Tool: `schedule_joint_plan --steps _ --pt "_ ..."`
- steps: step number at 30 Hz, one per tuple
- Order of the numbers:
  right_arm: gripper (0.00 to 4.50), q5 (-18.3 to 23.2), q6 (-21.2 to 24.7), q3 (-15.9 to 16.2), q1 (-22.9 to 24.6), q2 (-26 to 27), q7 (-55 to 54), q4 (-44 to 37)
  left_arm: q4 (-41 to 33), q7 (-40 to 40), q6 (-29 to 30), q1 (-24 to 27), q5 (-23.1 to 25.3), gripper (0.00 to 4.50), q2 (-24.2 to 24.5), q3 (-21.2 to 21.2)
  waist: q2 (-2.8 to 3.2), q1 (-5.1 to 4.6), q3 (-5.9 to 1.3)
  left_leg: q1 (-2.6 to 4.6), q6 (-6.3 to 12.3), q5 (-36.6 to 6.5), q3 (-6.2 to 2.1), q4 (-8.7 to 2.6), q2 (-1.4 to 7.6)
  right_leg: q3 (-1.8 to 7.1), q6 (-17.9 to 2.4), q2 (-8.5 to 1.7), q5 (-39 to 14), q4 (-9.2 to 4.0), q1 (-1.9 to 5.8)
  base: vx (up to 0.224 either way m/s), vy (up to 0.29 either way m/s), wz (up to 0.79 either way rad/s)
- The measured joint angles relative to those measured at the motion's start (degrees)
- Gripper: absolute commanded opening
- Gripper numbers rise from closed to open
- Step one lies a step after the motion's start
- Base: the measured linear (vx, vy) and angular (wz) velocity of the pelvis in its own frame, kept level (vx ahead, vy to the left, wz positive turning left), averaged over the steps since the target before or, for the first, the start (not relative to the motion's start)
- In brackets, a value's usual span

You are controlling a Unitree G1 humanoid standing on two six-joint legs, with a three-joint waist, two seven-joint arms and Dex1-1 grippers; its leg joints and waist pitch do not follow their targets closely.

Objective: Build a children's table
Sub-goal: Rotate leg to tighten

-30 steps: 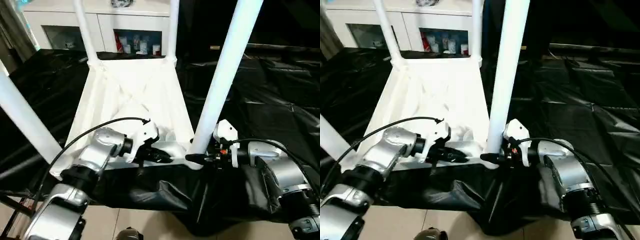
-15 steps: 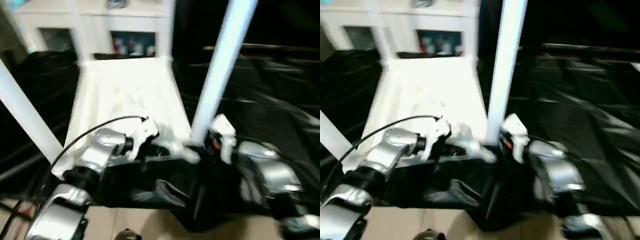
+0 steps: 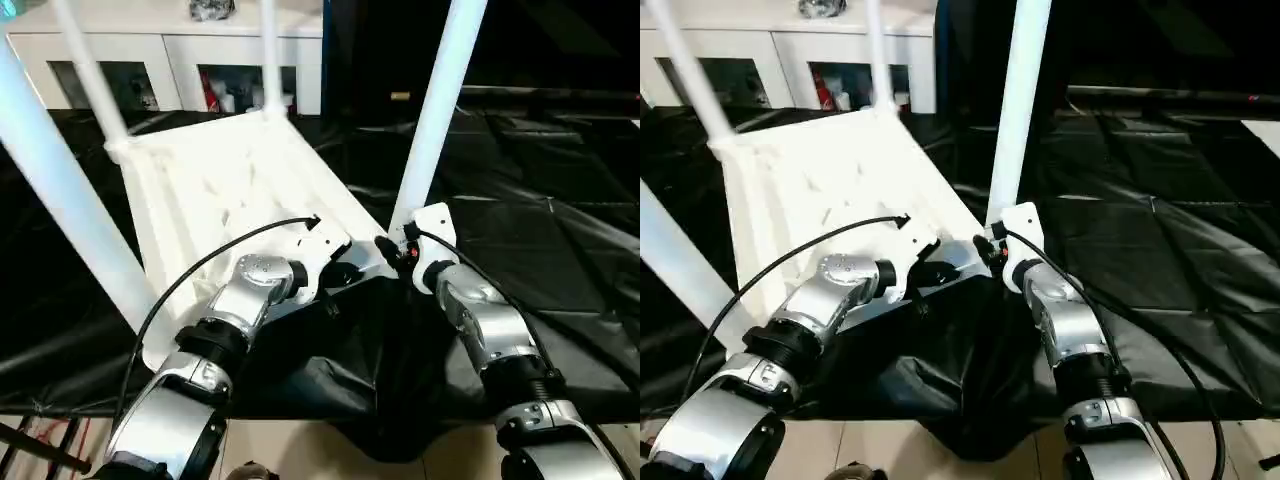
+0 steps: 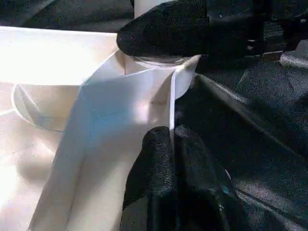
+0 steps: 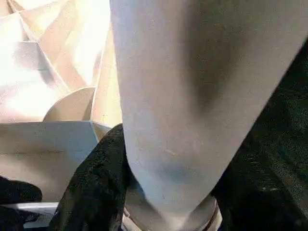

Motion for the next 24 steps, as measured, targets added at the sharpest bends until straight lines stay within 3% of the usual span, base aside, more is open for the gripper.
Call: schedule_joint_plan --steps 5,12,18,24 --pt "2.86 0.4 -1.4 0.9 2.9 -4.0 10.2 -3.2 -0.3 -4.5 -0.3 0.1 -0.3 0.00 1.3 -0.2 0.00 0.22 0.00 -0.04 0.00 0.0 0.00 -0.03 0.00 -0.01 0.0 0.00 0.0 -0.03 -0.01 0.000 0.000 0.00" --pt "2.86 4.9 -2.0 4.7 6.2 -12.8 29.0 -8.0 -4.9 -16.1 -2.2 3.2 -1.5 0.00 6.8 -1.9 0.08 0.74 0.05 -0.13 0.01 0.0 0.01 -0.03 0.03 -0.04 0.0 0.00 0.0 -0.03 -0.06 0.000 0.000 0.00" --pt "2.86 6.7 -1.3 7.5 7.7 -16.9 41.2 -11.9 -7.8 -25.8 -2.9 4.9 -2.8 0.00 9.9 -3.9 0.09 2.05 0.09 -0.28 0.01 0.0 0.02 -0.01 0.07 -0.12 0.0 0.00 0.0 -0.04 -0.16 0.000 0.000 0.00" --pt "2.29 7.6 -0.7 8.9 7.9 -18.1 44.9 -13.1 -9.5 -29.8 -2.7 5.5 -3.6 0.00 12.0 -5.0 0.05 2.82 0.12 -0.28 0.01 0.0 0.02 0.06 0.09 -0.10 0.0 -0.01 0.0 -0.02 -0.16 0.000 0.000 0.00"
